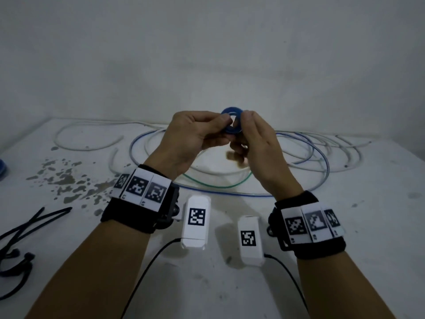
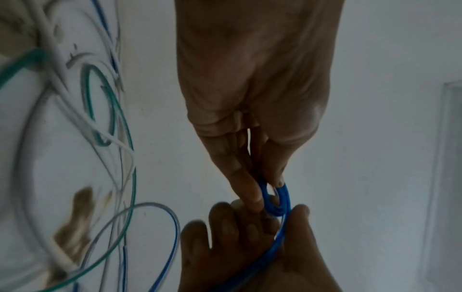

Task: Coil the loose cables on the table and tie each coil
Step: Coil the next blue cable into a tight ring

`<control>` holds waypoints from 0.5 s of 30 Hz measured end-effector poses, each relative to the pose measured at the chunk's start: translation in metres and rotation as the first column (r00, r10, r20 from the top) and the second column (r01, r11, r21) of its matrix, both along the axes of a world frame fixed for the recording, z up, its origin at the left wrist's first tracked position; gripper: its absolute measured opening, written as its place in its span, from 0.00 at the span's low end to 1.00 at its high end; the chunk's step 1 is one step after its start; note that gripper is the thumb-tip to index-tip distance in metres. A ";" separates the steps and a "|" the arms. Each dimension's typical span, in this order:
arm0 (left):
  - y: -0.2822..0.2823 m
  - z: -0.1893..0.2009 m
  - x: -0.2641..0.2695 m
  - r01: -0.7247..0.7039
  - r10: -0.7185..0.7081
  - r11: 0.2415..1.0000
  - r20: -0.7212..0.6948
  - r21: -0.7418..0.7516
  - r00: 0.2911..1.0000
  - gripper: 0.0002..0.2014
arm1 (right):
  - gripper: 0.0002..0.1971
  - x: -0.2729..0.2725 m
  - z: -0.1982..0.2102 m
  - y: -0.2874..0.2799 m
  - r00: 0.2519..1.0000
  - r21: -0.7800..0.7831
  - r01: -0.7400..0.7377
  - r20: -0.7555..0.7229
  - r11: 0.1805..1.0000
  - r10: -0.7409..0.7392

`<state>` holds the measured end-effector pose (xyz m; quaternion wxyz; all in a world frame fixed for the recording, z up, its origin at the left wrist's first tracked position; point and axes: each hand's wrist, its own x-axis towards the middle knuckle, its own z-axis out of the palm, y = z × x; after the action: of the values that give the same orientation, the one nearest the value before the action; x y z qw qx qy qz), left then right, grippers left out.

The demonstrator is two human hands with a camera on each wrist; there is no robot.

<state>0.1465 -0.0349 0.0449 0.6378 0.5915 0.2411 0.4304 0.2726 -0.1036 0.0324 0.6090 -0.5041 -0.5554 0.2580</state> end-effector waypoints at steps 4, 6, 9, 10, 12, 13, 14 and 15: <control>-0.003 0.003 -0.002 0.039 -0.039 0.999 0.005 -0.005 0.999 0.07 | 0.16 0.000 -0.002 0.005 0.970 0.168 0.111 0.198 0.980 -0.144; -0.003 0.007 -0.010 0.048 -0.023 0.989 -0.168 0.142 0.986 0.07 | 0.17 0.014 0.003 0.002 0.923 0.108 0.083 0.366 0.991 -0.118; -0.002 0.012 -0.017 0.062 0.055 0.947 -0.349 0.316 0.935 0.06 | 0.18 0.024 0.013 -0.009 0.842 -0.033 0.030 0.540 0.999 -0.008; -0.003 0.014 -0.017 0.057 0.062 0.948 -0.356 0.313 0.933 0.05 | 0.19 0.022 0.015 -0.010 0.845 -0.022 0.029 0.535 0.999 -0.013; -0.004 0.014 -0.014 0.016 0.064 0.968 -0.308 0.251 0.949 0.04 | 0.18 0.016 0.013 -0.007 0.905 0.026 0.046 0.421 0.999 -0.053; -0.004 0.014 -0.012 -0.012 0.064 0.980 -0.257 0.199 0.964 0.04 | 0.18 0.011 0.011 -0.004 0.942 0.042 0.056 0.329 0.998 -0.067; -0.004 0.013 -0.011 -0.036 0.063 0.990 -0.197 0.138 0.978 0.04 | 0.19 0.007 0.008 -0.001 0.969 0.049 0.060 0.238 0.997 -0.070; -0.005 0.013 -0.010 -0.049 0.059 0.996 -0.136 0.078 0.989 0.05 | 0.20 0.002 0.005 0.002 0.985 0.056 0.056 0.160 0.997 -0.064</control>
<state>0.1367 -0.0397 0.0581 0.5852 0.6363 0.2845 0.4144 0.2744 -0.1019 0.0372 0.5823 -0.5241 -0.5938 0.1835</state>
